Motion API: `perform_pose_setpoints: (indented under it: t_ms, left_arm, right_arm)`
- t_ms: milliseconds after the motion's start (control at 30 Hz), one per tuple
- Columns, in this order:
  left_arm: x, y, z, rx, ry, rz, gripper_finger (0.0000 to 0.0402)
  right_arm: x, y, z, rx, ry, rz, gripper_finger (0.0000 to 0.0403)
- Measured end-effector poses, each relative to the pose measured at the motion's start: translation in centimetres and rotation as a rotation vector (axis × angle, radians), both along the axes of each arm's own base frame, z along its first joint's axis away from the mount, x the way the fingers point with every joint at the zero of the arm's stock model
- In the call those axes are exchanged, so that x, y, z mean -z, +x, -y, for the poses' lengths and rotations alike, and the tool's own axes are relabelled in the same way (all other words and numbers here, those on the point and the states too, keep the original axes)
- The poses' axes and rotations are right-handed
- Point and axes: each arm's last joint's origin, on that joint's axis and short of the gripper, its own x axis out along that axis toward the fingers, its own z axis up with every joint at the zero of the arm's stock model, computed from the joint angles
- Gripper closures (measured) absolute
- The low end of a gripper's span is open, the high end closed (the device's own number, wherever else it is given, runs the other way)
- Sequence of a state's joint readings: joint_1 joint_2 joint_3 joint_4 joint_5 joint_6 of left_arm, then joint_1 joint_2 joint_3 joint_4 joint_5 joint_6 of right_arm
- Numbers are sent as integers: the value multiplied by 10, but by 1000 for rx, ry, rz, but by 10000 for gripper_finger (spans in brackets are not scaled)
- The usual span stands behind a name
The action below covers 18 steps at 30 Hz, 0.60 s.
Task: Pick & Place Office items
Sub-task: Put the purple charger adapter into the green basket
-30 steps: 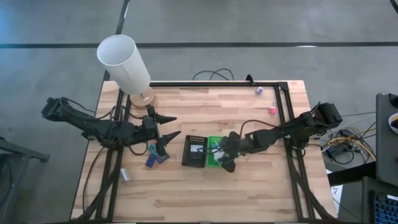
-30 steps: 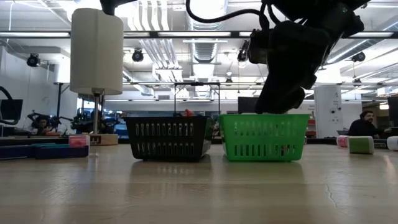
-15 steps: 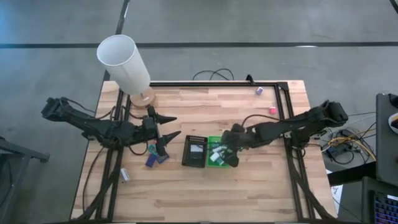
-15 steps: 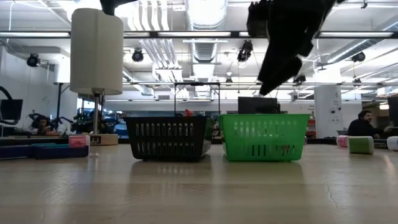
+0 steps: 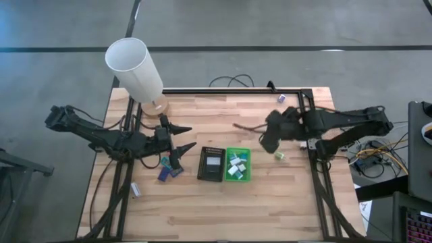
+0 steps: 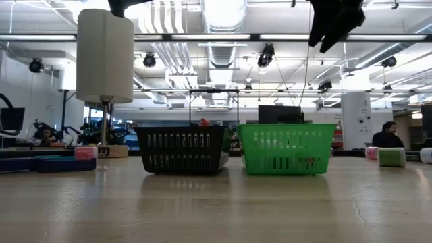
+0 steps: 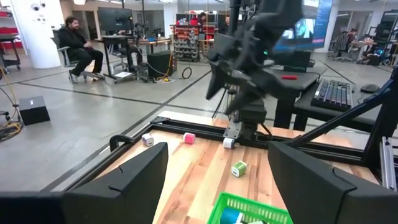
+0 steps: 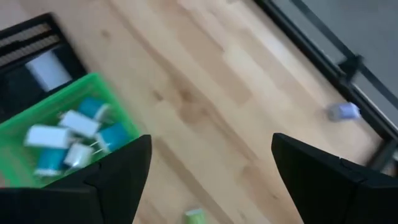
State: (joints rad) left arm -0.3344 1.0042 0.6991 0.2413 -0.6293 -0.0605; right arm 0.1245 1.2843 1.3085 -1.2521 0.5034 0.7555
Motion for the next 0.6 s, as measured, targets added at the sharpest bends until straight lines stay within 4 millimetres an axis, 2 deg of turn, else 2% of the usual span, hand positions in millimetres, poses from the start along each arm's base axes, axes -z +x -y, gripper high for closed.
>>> perform_pose_setpoints:
  t_ms: [133, 300, 500, 600]
  left_arm:
    - [0, 0, 0, 0, 0, 0, 117]
    - [0, 0, 0, 0, 0, 0, 117]
    - [0, 0, 0, 0, 1, -3, 117]
    - [0, 0, 0, 0, 1, -3, 117]
  right_arm:
    - [0, -7, 23, 102, -2, -12, 78]
    - [8, -9, 62, 202, -24, -90, 78]
    - [24, -17, 111, 320, -9, -216, 78]
    - [36, -22, 134, 355, 58, -257, 78]
